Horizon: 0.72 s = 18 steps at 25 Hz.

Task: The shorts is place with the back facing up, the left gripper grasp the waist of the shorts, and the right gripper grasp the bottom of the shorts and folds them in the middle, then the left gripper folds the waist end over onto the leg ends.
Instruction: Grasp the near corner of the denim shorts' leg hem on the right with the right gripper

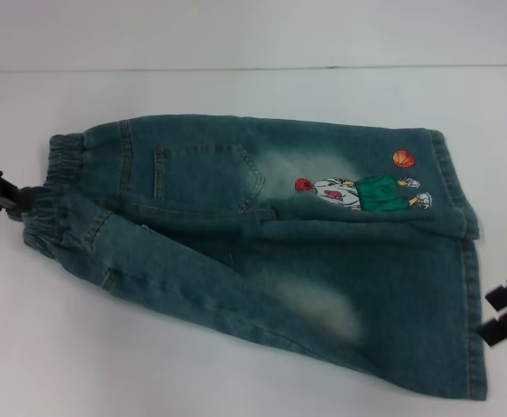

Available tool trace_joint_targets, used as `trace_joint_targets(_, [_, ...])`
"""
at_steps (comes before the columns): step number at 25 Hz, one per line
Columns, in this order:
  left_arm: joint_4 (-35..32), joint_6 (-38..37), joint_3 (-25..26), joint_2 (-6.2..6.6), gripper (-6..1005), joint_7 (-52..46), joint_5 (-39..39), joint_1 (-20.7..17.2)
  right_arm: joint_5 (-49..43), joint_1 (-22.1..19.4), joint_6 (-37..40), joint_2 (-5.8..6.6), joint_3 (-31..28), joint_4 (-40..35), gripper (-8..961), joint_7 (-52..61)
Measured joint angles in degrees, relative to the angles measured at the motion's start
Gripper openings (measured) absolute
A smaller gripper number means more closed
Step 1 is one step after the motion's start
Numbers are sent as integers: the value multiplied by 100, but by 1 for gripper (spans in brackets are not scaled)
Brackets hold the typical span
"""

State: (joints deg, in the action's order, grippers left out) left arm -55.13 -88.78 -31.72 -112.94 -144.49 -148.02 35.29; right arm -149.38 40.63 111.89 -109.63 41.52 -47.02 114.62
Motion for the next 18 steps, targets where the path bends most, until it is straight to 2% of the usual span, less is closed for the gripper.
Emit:
trace_joint_targets(5, [-14, 27, 0, -3, 52, -7, 1, 41, -197, -60, 83, -11, 46, 96, 882, -195])
trace_joint_targets(10, [-21, 53, -30, -15, 54, -9, 1, 73, -245, -147, 95, 76, 42, 368, 882, -139])
trace_joint_targets(18, [-24, 72, -45, -17, 57, 0, 1, 125, -415, -264, -20, 93, -52, 532, 881, 183])
